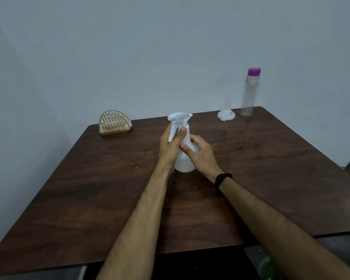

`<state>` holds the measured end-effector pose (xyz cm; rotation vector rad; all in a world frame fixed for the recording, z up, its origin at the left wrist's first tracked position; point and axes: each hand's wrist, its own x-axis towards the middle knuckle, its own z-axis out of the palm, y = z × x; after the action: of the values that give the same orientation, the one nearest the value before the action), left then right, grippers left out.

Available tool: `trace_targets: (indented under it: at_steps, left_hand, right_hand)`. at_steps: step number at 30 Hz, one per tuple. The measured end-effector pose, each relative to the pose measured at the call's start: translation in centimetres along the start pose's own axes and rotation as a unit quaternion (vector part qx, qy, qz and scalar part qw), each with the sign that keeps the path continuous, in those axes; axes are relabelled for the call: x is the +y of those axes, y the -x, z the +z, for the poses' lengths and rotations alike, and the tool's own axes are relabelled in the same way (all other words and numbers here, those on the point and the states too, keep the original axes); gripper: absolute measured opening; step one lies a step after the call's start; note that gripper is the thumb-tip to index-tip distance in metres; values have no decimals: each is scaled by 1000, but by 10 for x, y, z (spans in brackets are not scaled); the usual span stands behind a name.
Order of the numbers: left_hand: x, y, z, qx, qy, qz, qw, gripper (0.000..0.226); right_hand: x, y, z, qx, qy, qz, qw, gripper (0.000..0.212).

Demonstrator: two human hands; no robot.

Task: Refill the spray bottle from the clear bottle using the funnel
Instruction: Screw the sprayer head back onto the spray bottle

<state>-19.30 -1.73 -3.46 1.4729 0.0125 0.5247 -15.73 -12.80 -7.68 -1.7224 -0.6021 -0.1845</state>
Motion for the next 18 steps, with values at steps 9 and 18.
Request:
trace_targets:
  at_steps: [9,18]
  left_hand:
    - [-6,2,-6,-29,-72,-16,997,15]
    - [-21,17,11,49,-236,-15,970,35]
  right_hand:
    - [1,-3,-7,-47,-98,53,993,42]
    - [-9,-7,-37,-45,-192,99,975,53]
